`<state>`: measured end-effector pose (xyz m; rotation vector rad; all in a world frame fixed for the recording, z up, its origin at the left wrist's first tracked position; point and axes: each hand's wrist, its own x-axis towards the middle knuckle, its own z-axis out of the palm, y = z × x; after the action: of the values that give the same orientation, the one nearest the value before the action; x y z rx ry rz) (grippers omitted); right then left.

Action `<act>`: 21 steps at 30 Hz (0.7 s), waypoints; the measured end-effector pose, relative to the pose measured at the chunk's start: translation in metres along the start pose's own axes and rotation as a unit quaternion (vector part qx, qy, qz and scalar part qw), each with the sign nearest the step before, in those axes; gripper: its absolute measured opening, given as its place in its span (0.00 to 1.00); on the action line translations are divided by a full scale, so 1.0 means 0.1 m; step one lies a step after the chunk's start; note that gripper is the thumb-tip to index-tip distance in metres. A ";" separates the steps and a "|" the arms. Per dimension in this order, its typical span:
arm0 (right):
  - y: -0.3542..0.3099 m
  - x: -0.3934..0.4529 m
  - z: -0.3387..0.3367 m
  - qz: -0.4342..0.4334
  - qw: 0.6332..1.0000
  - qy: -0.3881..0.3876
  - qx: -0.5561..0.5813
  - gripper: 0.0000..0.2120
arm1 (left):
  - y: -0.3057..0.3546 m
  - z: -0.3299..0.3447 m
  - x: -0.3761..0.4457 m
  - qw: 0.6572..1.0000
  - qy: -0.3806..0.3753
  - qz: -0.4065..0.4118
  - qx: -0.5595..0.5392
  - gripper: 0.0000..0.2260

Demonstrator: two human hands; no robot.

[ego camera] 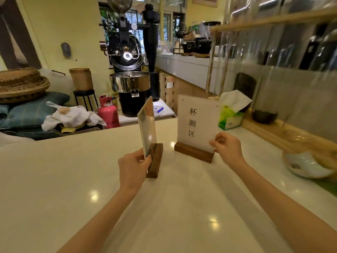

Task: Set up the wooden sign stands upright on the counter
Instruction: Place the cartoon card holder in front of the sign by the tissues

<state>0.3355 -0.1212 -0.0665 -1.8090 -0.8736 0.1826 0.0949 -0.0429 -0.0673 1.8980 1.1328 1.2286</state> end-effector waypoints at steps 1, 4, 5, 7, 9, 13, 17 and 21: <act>0.05 0.02 -0.10 0.007 1.000 0.016 -0.003 0.05 | 0.08 0.13 0.00 1.000 -0.008 0.005 -0.013 0.08; 0.21 0.10 -0.37 0.029 0.998 0.051 -0.018 0.06 | 0.29 0.53 -0.01 0.998 -0.034 0.005 -0.051 0.07; 0.26 0.12 -0.45 0.035 0.997 0.060 -0.021 0.06 | 0.34 0.67 0.00 0.997 -0.043 0.002 -0.060 0.06; 0.33 0.17 -0.61 0.047 0.996 0.073 -0.026 0.08 | 0.42 0.96 0.01 0.996 -0.058 -0.002 -0.067 0.05; 0.39 0.23 -0.75 0.053 0.995 0.079 -0.039 0.11 | 0.51 1.24 0.01 0.995 -0.068 -0.003 -0.072 0.06; 0.50 0.39 -1.01 0.073 0.991 0.102 -0.057 0.04 | 0.74 1.73 -0.02 0.992 -0.081 0.008 -0.093 0.08; 0.56 0.55 -1.22 0.100 0.986 0.106 -0.083 0.04 | 0.99 2.16 -0.08 0.988 -0.101 0.016 -0.116 0.11; 0.65 0.69 -1.36 0.121 0.978 0.129 -0.109 0.10 | 1.19 2.53 -0.12 0.988 -0.110 0.012 -0.105 0.13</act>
<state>0.4855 -0.1904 -0.0467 -2.0883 -0.5035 0.0048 0.3647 -0.1165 -0.0721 1.8380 0.8334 1.0739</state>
